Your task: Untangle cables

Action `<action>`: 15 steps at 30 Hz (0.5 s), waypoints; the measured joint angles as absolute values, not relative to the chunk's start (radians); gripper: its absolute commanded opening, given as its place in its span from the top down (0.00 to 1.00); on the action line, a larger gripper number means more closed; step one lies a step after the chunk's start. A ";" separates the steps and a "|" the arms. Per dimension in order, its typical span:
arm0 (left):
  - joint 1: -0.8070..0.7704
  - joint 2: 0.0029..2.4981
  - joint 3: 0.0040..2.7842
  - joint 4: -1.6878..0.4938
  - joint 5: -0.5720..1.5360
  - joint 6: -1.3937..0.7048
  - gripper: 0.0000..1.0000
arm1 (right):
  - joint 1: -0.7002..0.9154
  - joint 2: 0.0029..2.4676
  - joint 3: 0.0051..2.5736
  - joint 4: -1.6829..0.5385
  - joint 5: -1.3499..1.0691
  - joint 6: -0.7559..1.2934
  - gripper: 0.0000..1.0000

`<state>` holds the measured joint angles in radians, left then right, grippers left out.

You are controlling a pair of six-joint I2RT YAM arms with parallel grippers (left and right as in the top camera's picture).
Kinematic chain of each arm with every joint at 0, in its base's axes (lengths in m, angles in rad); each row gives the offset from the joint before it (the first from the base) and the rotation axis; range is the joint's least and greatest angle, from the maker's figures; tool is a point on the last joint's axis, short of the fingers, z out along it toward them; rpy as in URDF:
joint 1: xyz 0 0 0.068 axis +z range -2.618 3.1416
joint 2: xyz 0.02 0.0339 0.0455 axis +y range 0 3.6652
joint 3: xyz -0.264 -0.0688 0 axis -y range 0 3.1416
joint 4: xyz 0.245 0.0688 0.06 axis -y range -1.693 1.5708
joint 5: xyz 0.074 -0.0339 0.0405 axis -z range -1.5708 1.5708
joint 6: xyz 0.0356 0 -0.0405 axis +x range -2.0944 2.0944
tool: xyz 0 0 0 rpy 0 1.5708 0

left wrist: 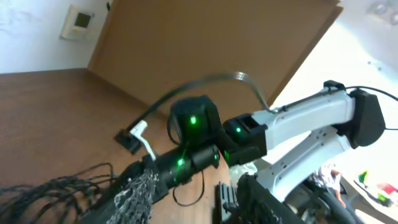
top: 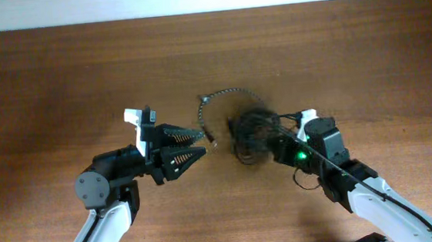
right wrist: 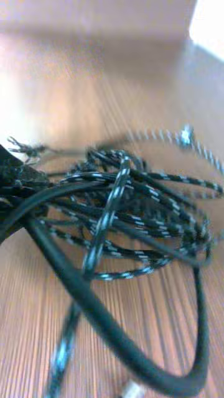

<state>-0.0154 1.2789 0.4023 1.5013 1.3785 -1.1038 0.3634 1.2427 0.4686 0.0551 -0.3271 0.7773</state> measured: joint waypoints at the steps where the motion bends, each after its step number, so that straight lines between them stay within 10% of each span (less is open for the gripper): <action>1: -0.015 1.279 0.402 1.501 1.397 -1.105 0.48 | 0.362 1.247 0.456 0.224 -0.568 0.726 0.93; 5: -0.014 1.281 0.405 1.250 1.430 -0.966 0.01 | 0.363 1.246 0.463 0.435 -1.068 0.590 0.96; 10: -0.020 1.285 0.406 0.366 1.037 -0.734 0.01 | 0.363 1.246 0.463 0.435 -1.173 0.531 0.96; 15: -0.027 1.284 0.402 0.753 1.293 -0.989 0.01 | 0.363 1.246 0.463 0.435 -1.172 0.523 0.96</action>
